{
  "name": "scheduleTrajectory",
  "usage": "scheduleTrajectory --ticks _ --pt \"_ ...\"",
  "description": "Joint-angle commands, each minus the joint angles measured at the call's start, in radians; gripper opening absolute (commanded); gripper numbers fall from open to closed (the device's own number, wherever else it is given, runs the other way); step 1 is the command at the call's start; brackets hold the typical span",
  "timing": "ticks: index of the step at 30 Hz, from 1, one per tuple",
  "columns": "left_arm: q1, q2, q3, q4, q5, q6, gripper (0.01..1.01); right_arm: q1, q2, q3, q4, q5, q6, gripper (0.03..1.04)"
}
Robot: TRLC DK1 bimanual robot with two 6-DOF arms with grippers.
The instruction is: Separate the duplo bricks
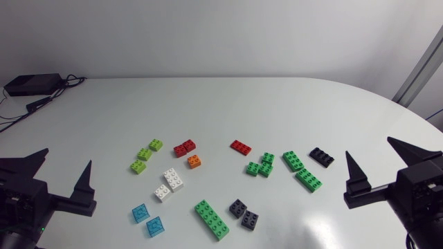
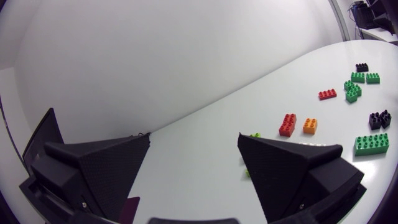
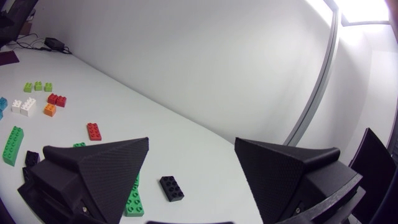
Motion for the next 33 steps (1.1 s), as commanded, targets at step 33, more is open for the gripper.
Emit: scheduleTrajectory --ticks 33 --pt "0.142 -0.017 -0.015 -0.041 0.069 0.015 0.987 0.010 -0.139 -0.130 0.000 -0.014 -0.071 0.99"
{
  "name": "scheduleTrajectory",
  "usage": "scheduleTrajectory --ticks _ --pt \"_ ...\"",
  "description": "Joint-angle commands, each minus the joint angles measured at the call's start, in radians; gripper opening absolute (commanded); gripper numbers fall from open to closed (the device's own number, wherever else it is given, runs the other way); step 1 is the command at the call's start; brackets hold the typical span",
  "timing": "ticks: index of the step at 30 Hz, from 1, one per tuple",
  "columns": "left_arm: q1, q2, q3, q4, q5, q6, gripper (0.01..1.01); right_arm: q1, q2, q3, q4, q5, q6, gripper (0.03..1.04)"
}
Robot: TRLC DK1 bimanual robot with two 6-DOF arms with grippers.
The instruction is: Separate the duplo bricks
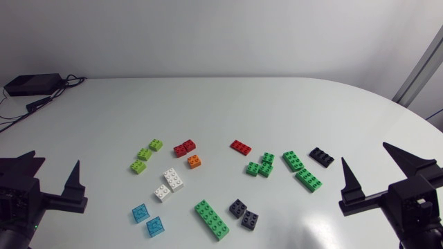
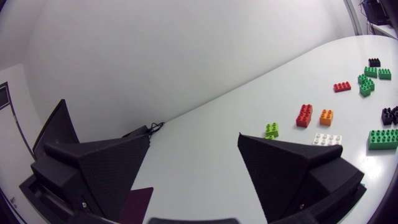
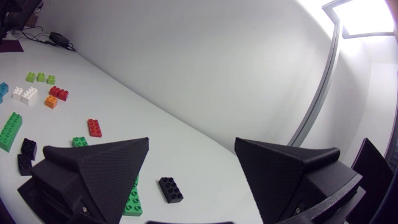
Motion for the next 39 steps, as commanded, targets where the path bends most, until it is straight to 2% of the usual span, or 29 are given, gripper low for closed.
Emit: scheduleTrajectory --ticks 1,5,6,8,12,16,19,21,24,26,32,39 --pt "-0.027 -0.017 -0.016 -0.022 0.009 -0.003 0.987 -0.001 -0.006 -0.042 -0.009 0.001 -0.006 0.99" --pt "-0.058 -0.017 -0.016 -0.022 0.007 -0.060 0.987 -0.003 -0.007 -0.042 -0.009 -0.001 -0.005 0.99" --pt "-0.056 -0.017 -0.016 -0.021 0.007 -0.078 0.987 -0.044 -0.009 -0.042 -0.013 -0.033 0.008 0.99" --pt "-0.052 -0.017 -0.016 -0.021 0.000 -0.123 0.987 -0.100 -0.007 -0.042 -0.017 -0.042 0.066 0.99" --pt "-0.042 -0.017 -0.017 -0.008 -0.006 -0.181 0.987 -0.120 -0.009 -0.042 -0.017 -0.047 0.210 0.99" --pt "-0.070 -0.017 -0.020 0.002 -0.003 -0.258 0.987 -0.140 -0.009 -0.042 -0.017 -0.056 0.219 0.99" --pt "-0.125 -0.017 -0.020 0.006 0.004 -0.253 0.987 -0.144 -0.009 -0.042 -0.020 -0.068 0.229 0.99" --pt "-0.144 -0.017 -0.028 0.050 0.006 -0.251 0.987 -0.143 -0.009 -0.042 -0.020 -0.070 0.244 0.99" --pt "-0.127 -0.017 -0.037 0.116 0.021 -0.250 0.987 -0.143 -0.009 -0.042 -0.020 -0.070 0.246 0.99" --pt "-0.121 -0.019 -0.068 0.210 0.023 -0.228 0.987 -0.143 -0.009 -0.042 -0.020 -0.070 0.246 0.99" --pt "-0.096 -0.019 -0.072 0.187 0.063 -0.189 0.987 -0.141 -0.009 -0.042 -0.020 -0.072 0.247 0.99" --pt "-0.029 -0.014 -0.068 0.160 0.104 -0.195 0.987 -0.196 -0.009 -0.042 -0.020 -0.070 0.365 1.00"
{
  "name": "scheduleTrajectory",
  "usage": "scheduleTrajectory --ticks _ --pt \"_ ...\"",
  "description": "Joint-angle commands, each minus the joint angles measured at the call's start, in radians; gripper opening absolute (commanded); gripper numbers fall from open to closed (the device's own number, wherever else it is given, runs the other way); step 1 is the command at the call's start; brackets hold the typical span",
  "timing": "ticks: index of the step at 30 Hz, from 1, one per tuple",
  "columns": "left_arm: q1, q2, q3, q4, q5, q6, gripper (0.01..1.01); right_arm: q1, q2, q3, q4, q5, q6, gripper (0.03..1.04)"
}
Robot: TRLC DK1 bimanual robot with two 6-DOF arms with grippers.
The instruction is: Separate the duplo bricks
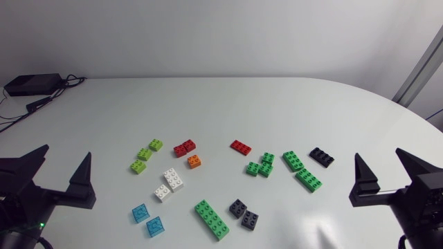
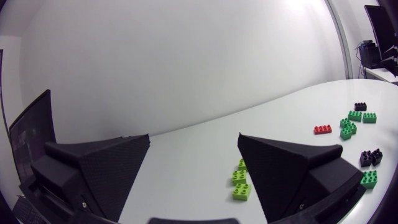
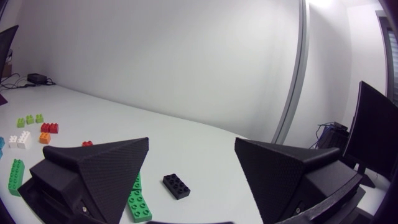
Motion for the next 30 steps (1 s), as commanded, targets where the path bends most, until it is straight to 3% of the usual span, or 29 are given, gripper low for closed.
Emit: scheduleTrajectory --ticks 1,10,30 --pt "0.035 -0.014 -0.017 -0.009 0.027 -0.014 0.987 -0.018 -0.009 -0.040 -0.011 -0.003 0.074 1.00" --pt "0.084 -0.016 -0.017 -0.009 0.032 -0.166 0.987 -0.025 -0.009 -0.040 -0.011 -0.003 0.078 1.00" --pt "0.082 -0.016 -0.020 0.002 0.032 -0.206 0.987 -0.022 -0.009 -0.040 -0.011 -0.003 0.152 0.99"
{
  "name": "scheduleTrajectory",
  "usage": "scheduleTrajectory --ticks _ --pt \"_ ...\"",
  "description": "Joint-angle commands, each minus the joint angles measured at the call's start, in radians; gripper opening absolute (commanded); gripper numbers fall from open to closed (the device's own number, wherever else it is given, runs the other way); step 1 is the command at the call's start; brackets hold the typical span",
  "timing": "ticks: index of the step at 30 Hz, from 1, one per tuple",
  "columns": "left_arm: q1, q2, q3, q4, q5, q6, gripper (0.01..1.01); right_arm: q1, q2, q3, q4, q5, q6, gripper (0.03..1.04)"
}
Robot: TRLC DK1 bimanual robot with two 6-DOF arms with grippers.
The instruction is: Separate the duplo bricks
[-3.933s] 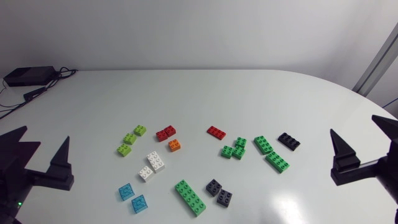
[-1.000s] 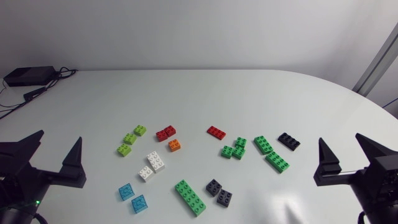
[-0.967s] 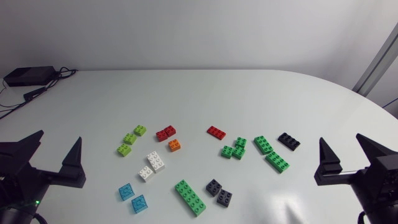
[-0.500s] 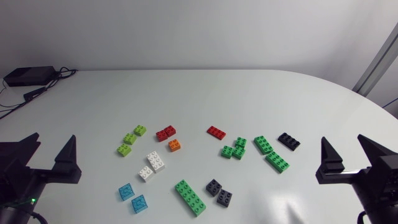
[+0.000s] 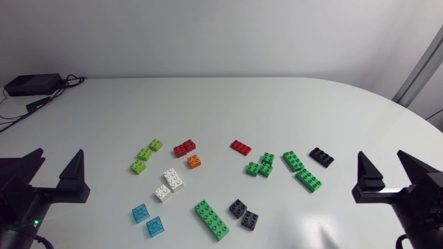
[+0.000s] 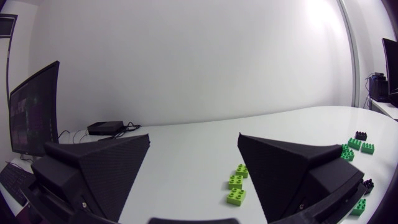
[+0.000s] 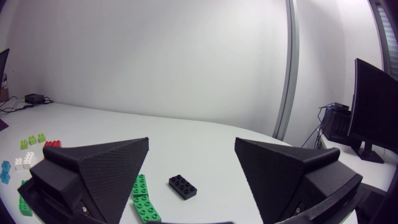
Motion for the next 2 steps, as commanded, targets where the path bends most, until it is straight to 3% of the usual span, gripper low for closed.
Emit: scheduleTrajectory --ticks 1,2 --pt "-0.003 -0.016 -0.020 0.006 0.004 -0.024 0.987 -0.003 -0.009 -0.040 -0.011 -0.003 0.033 1.00" --pt "-0.005 -0.016 -0.020 0.006 0.005 -0.024 0.987 -0.003 -0.009 -0.040 -0.011 -0.003 0.033 0.99"
